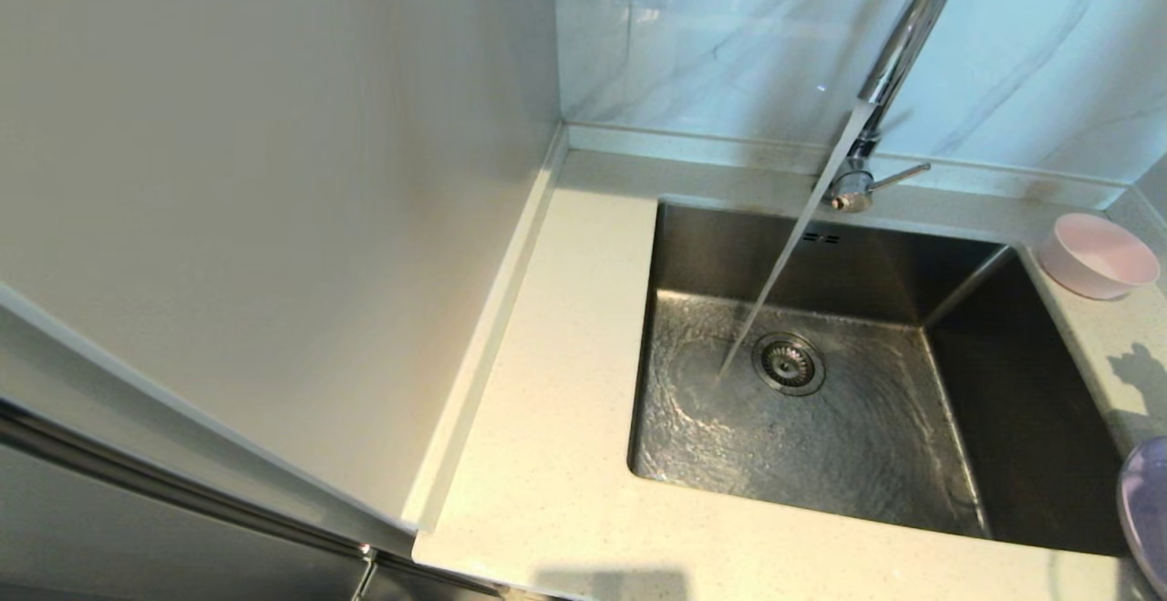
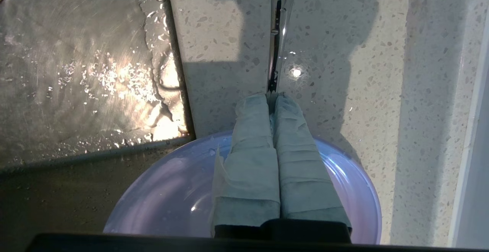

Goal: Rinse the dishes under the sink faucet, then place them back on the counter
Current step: Place the spoon on the plate

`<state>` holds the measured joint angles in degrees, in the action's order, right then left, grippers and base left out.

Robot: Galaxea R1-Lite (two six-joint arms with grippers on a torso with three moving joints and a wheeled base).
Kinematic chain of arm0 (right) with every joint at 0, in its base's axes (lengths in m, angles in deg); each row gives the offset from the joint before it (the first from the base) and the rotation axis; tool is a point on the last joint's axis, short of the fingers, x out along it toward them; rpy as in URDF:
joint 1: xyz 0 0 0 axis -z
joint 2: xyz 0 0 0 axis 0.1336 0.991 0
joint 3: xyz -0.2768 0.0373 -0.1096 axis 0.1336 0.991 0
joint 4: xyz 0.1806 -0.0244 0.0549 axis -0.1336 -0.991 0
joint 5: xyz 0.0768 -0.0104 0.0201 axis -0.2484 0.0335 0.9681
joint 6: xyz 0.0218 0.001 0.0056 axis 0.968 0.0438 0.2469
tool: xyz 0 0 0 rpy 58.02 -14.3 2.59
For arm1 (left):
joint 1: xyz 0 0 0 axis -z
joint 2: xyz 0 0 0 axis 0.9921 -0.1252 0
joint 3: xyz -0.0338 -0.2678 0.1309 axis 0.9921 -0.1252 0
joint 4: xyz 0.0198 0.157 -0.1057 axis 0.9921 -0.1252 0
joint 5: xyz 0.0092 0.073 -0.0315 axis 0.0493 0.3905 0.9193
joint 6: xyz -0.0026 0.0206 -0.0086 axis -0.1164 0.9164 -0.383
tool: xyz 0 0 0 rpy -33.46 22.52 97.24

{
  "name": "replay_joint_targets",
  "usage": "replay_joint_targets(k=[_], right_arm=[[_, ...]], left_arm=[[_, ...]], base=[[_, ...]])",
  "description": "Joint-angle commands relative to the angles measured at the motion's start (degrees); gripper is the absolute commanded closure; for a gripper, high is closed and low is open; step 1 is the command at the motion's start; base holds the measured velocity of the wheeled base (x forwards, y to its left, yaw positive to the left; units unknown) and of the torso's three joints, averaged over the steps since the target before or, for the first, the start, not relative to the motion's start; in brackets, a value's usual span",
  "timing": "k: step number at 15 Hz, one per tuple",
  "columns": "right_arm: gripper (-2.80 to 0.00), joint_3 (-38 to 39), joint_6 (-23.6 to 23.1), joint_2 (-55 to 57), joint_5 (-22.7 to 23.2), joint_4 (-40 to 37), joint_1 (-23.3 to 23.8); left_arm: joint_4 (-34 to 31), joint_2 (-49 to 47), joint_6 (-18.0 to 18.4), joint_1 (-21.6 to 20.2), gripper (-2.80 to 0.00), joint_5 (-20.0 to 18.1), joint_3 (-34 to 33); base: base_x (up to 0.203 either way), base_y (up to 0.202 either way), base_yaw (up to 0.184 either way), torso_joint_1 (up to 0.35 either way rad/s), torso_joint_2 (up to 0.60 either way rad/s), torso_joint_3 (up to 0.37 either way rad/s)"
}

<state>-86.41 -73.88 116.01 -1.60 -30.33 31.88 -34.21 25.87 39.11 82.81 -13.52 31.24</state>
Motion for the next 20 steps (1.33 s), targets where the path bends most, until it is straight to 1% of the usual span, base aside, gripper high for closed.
replay_joint_targets(k=[1,2,3,7,14,17,20], right_arm=[[0.0,0.1,-0.1,0.2,0.1,0.1,0.2],[0.0,0.1,-0.1,0.1,0.1,0.0,0.4],[-2.8,0.3,-0.1,0.2,0.1,0.0,0.6],[-2.8,0.4,0.1,0.3,0.1,0.0,1.4],[-2.8,-0.3,-0.1,0.7,0.1,0.0,1.4],[-2.8,-1.6,0.0,0.6,0.7,0.1,1.2],[-2.8,-2.3,-0.2,-0.1,6.2,0.1,0.8]], left_arm=[[0.0,0.0,0.0,0.0,0.0,0.0,0.0],[0.0,0.0,0.0,0.0,0.0,0.0,0.0],[0.0,0.0,0.0,0.0,0.0,0.0,0.0],[0.0,0.0,0.0,0.0,0.0,0.0,0.0],[0.0,0.0,0.0,0.0,0.0,0.0,0.0],[0.0,0.0,0.0,0.0,0.0,0.0,0.0],[0.0,0.0,0.0,0.0,0.0,0.0,0.0]], base=[[0.0,0.0,0.0,0.0,0.0,0.0],[0.0,0.0,0.0,0.0,0.0,0.0],[0.0,0.0,0.0,0.0,0.0,0.0],[0.0,0.0,0.0,0.0,0.0,0.0],[0.0,0.0,0.0,0.0,0.0,0.0],[0.0,0.0,0.0,0.0,0.0,0.0],[0.0,0.0,0.0,0.0,0.0,0.0]])
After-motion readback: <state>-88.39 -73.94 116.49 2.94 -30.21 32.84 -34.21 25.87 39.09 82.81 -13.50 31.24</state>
